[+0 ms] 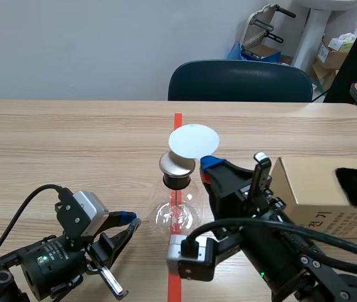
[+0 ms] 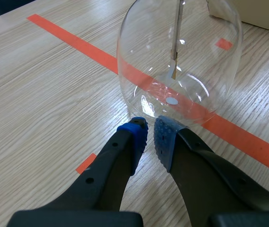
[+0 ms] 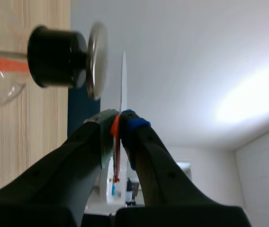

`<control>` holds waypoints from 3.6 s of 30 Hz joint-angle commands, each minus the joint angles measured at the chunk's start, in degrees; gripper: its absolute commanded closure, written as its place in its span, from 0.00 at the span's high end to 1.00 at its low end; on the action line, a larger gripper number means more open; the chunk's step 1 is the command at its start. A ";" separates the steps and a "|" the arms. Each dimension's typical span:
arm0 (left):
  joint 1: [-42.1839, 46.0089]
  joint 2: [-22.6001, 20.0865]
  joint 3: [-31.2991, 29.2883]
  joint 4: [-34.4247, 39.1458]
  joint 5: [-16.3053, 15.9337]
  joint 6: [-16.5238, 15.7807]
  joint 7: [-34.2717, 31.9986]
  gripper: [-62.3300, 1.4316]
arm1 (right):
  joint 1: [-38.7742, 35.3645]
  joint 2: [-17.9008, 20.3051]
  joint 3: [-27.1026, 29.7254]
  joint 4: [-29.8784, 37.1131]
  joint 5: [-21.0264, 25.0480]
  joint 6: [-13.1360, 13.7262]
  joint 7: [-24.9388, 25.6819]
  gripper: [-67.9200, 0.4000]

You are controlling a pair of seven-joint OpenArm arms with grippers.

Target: Do the electroscope experiment

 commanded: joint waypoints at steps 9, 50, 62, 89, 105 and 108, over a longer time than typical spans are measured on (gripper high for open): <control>-0.04 0.28 -0.04 0.79 -0.37 0.04 -1.22 0.16 | 0.04 0.28 0.44 0.42 -0.02 -0.42 7.15 0.02; -0.04 0.28 -0.04 0.79 -0.37 0.02 -1.22 0.16 | 0.04 0.28 0.44 0.42 -0.02 -0.22 8.41 0.02; -0.04 0.28 -0.04 0.79 -0.37 0.02 -1.22 0.16 | 0.04 0.28 0.44 0.42 -0.02 -0.22 8.41 0.02; -0.04 0.28 -0.04 0.79 -0.37 0.02 -1.22 0.16 | 0.04 0.28 0.44 0.42 -0.02 -0.22 8.44 0.02; -0.04 0.31 -0.04 0.79 -0.37 0.02 -1.22 0.16 | 0.04 0.28 0.44 0.42 -0.02 -0.22 8.44 0.02; -0.04 0.31 -0.04 0.79 -0.37 0.02 -1.20 0.16 | 0.04 0.28 0.44 0.42 -0.02 -0.22 8.44 0.02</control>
